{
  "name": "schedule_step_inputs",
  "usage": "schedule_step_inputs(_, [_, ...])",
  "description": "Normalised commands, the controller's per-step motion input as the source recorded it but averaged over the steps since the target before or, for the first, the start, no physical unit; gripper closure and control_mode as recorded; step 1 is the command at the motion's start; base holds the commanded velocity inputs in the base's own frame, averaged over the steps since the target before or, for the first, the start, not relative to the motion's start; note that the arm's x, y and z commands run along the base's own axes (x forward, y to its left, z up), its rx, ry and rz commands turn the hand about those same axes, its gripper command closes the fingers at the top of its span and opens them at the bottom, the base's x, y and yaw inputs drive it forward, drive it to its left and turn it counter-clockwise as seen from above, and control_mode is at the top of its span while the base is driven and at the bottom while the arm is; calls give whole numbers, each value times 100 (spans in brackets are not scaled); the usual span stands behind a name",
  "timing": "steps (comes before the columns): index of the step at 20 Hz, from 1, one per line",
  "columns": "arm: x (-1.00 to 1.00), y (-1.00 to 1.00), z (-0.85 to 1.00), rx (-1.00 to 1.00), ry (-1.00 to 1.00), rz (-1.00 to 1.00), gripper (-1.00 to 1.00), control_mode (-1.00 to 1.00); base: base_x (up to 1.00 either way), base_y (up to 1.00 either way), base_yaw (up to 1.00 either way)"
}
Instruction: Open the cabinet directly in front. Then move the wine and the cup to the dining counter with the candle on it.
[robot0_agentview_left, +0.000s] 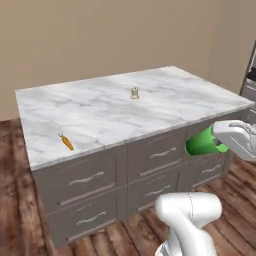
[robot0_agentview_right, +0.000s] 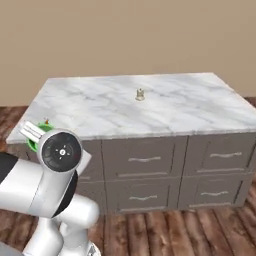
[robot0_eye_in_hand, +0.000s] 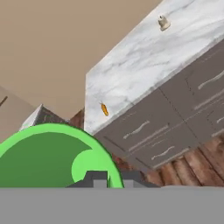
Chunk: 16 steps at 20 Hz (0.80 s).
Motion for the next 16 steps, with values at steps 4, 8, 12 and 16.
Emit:
schedule_step_inputs(4, [0,0,0,0,0,0,100,100,65,-49,59])
schedule_step_inputs(8, [0,0,0,0,0,0,100,100,65,-79,19])
schedule_step_inputs(12, [0,0,0,0,0,0,100,100,49,-100,22])
schedule_step_inputs(16, [0,0,0,0,0,0,100,100,15,-100,24])
